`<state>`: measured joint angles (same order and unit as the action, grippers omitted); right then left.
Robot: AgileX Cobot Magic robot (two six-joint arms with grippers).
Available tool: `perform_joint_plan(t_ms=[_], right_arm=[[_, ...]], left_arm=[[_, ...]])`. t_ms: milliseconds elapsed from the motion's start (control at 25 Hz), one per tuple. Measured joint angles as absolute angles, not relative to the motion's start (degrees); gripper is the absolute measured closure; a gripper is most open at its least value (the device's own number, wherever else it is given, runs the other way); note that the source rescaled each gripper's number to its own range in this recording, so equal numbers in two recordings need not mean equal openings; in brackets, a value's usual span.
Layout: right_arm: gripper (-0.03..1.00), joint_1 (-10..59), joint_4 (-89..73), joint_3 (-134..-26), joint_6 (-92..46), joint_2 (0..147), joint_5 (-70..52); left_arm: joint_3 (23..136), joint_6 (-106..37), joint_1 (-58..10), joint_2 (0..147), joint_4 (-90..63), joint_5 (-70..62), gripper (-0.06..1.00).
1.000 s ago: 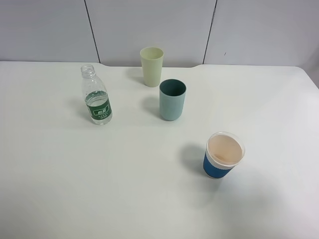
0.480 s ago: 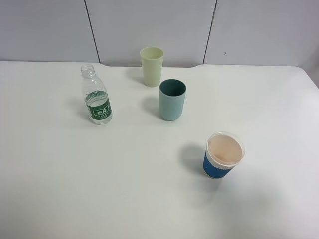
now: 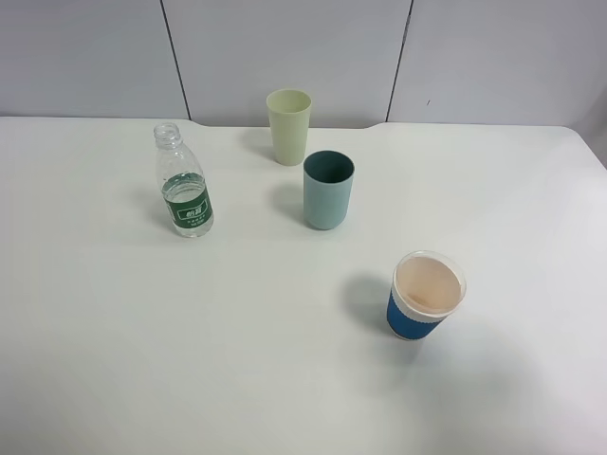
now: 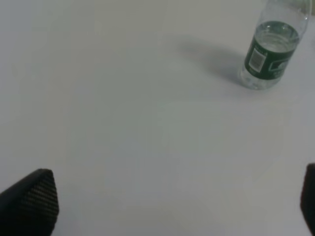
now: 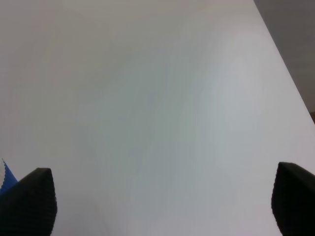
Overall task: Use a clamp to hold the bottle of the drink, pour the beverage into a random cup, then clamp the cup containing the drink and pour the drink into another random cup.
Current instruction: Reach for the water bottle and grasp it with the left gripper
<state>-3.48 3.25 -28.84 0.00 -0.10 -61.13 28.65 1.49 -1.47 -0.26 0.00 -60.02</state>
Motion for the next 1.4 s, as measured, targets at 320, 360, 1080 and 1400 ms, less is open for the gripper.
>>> perform_joint_plan(t_ms=[320, 360, 1080, 1400], right_arm=[[0.18, -3.48, 3.25, -28.84, 0.00, -0.10, -61.13], [0.18, -3.48, 3.25, -28.84, 0.00, -0.10, -61.13], [0.18, -3.48, 3.25, -28.84, 0.00, -0.10, -61.13], [0.18, -3.48, 3.25, -28.84, 0.00, -0.10, -61.13]], left_arm=[[28.65, 1.49, -1.47, -0.26, 0.00, -60.02, -0.06], [28.65, 1.49, -1.47, -0.26, 0.00, -60.02, -0.06], [28.65, 1.49, -1.47, -0.26, 0.00, -60.02, -0.06], [28.65, 1.49, -1.47, -0.26, 0.00, -60.02, -0.06]])
